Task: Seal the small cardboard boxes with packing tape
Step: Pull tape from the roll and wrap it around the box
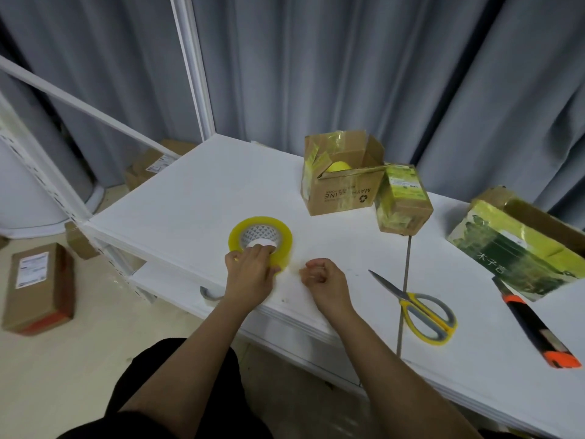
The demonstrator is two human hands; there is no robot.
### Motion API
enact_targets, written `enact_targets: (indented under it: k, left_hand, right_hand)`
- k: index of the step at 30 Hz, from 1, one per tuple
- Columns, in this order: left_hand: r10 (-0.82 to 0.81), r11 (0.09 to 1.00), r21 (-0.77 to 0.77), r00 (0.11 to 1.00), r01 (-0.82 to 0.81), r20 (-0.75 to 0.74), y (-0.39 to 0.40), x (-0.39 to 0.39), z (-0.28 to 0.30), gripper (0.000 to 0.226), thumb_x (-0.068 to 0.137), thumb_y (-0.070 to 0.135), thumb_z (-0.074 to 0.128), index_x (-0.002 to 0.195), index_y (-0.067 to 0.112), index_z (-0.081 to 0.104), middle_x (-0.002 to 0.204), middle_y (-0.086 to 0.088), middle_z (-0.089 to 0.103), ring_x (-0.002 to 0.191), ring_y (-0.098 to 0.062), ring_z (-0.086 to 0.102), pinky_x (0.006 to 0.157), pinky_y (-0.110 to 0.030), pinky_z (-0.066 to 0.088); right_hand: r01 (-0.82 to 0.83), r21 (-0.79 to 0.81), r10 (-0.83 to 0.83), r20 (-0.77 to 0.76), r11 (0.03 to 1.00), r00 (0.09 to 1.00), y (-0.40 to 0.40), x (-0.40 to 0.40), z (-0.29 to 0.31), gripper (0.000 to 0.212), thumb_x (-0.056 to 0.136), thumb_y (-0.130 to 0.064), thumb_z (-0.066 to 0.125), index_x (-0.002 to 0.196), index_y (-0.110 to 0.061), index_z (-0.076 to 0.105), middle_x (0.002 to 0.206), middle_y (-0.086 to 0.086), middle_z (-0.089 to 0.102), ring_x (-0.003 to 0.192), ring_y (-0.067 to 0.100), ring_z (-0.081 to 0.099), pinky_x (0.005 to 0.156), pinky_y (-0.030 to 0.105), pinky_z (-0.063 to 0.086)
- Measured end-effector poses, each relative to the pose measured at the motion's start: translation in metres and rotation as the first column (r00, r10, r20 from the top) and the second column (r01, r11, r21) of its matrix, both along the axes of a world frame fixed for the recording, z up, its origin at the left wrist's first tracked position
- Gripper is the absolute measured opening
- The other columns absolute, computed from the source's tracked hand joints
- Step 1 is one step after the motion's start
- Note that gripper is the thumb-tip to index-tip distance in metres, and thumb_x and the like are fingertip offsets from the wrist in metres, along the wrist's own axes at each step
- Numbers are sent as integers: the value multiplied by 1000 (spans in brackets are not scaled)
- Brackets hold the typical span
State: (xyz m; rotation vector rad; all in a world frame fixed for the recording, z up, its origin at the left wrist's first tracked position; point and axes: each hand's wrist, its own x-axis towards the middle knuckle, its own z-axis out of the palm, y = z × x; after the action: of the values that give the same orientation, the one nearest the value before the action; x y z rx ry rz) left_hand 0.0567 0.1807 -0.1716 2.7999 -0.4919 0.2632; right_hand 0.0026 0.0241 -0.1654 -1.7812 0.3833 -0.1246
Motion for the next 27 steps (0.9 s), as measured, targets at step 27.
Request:
enact_targets:
  k: [27]
  left_hand:
    - [-392, 880, -309, 919, 361, -42, -182, -99, 58, 52, 91, 22, 57, 140, 17, 39, 145, -3, 32, 135, -22, 27, 106, -36, 23]
  right_hand:
    - [190, -795, -123, 145, 576, 982, -196, -175, 29, 18, 76, -4, 64, 92, -10, 71, 87, 9, 70, 82, 36, 58, 67, 39, 45]
